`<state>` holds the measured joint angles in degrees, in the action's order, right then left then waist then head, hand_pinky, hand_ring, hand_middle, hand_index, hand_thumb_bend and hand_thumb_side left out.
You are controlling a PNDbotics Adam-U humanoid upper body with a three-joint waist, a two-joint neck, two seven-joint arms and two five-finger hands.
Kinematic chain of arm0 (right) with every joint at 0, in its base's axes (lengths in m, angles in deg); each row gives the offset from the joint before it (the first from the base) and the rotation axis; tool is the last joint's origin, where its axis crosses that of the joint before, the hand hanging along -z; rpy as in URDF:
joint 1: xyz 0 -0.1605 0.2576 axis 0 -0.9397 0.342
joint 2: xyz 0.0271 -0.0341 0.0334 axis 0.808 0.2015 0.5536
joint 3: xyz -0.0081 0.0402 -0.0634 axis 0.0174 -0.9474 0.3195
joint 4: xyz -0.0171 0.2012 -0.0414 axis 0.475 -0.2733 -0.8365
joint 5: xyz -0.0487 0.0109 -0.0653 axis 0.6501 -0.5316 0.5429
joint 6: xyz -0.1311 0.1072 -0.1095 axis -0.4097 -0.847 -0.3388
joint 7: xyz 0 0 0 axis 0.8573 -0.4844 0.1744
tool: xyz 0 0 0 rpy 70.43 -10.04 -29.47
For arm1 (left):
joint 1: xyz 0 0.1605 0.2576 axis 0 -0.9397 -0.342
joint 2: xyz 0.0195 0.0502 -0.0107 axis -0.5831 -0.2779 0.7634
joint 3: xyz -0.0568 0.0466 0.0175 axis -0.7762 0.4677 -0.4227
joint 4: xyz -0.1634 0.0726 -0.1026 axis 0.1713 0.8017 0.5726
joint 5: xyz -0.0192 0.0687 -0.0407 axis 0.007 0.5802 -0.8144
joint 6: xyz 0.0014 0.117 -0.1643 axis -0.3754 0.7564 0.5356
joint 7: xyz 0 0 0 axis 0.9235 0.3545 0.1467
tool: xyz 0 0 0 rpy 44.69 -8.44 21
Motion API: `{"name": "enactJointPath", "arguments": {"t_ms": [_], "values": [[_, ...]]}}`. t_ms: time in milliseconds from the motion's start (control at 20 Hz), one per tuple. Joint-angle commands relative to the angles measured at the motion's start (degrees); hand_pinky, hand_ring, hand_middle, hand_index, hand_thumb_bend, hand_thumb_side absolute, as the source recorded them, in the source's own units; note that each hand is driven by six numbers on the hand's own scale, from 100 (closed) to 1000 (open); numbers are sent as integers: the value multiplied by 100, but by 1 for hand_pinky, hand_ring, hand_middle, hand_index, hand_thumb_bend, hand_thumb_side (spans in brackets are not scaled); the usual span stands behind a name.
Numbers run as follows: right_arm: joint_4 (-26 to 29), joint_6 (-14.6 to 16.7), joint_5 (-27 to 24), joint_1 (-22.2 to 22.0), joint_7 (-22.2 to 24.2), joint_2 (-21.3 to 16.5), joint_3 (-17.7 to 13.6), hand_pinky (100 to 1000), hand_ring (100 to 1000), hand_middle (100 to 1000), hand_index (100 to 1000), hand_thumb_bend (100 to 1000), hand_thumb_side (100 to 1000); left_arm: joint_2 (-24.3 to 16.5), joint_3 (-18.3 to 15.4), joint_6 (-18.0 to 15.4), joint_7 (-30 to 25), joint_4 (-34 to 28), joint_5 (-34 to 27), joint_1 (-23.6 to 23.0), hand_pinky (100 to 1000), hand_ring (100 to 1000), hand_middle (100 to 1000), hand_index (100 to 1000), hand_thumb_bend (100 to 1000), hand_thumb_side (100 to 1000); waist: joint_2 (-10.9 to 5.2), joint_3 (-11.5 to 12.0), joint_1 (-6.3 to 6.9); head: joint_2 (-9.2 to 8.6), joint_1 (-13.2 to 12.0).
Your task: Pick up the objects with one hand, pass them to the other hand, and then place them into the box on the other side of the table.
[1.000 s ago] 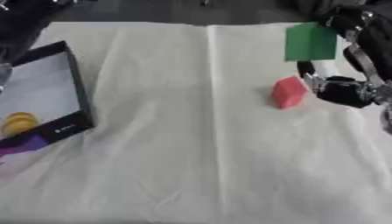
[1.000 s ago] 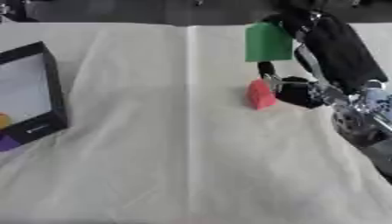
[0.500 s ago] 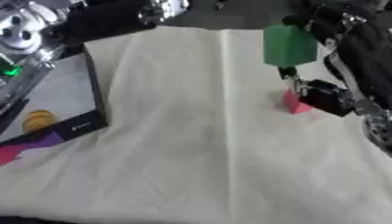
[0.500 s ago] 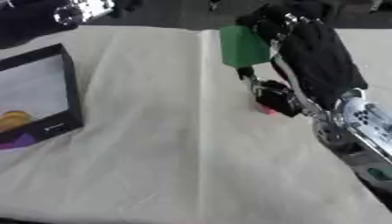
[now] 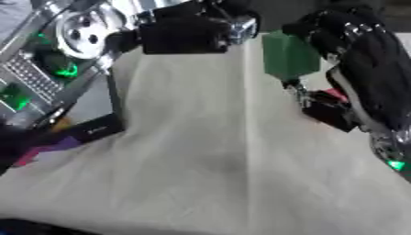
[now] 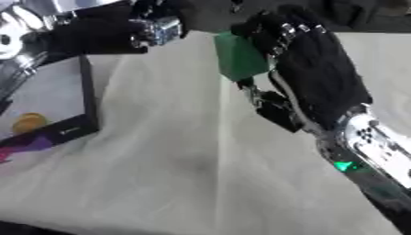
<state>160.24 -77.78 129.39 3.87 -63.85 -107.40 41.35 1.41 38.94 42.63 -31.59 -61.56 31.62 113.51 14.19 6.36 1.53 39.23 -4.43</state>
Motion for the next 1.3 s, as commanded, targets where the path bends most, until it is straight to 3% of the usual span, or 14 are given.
{"name": "enactJointPath", "arguments": {"t_ms": [50, 550, 1050, 1300], "values": [[84, -40, 143, 102, -34, 30, 17, 818, 642, 543, 605, 199, 100, -2, 89, 250, -43, -64, 157, 144, 976, 940, 855, 900, 242, 704, -169, 1, 12, 4, -60], [84, -141, 515, 125, -128, 102, 75, 817, 646, 536, 601, 229, 100, -9, 180, 352, -481, -64, 506, 132, 1000, 964, 851, 911, 412, 728, -163, 12, 12, -12, -51], [84, -154, 661, 86, -253, 154, 125, 800, 636, 531, 597, 233, 100, -6, 174, 401, -403, -64, 1114, 29, 1000, 995, 872, 948, 428, 659, -143, 34, -15, -11, -62], [84, -188, 691, 60, -473, 180, 193, 793, 634, 531, 597, 230, 100, -34, 195, 402, -413, 73, 1200, -67, 1000, 992, 870, 948, 422, 688, -139, 43, -15, -24, -67]]}}
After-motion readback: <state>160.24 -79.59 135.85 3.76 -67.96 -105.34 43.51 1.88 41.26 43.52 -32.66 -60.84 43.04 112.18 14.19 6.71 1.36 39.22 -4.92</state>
